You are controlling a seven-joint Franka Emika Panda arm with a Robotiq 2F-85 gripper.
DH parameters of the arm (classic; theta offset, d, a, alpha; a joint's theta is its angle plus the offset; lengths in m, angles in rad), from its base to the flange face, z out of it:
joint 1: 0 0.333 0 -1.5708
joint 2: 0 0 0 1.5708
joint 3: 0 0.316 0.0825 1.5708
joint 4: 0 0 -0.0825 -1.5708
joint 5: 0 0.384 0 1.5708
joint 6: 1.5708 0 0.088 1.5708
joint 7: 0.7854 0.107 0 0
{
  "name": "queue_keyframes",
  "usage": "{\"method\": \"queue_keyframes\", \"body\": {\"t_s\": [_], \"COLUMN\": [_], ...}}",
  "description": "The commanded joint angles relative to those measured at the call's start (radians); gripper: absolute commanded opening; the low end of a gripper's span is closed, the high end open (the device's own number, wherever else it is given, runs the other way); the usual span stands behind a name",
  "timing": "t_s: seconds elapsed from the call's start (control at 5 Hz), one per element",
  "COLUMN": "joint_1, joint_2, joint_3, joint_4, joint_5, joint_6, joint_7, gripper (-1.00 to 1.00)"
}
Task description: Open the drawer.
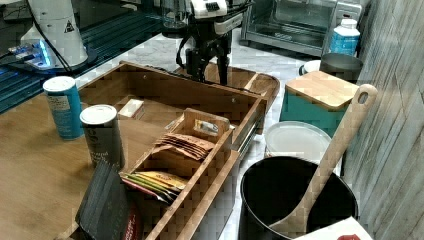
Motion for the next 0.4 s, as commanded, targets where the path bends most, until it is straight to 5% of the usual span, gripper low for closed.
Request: {"method": "queue_keyframes", "body": {"t_s": [0.2, 0.4], "joint_1": [0.162, 0.225], "joint_2": [-0.062, -0.063], "joint_3": [0.127, 0.066], "joint_4": [-0.047, -0.047], "joint_5": [-0.019, 0.003], "joint_6": [-0.024, -0.024], "joint_7": [0.068, 0.052], "gripper": [1.0, 1.0]}}
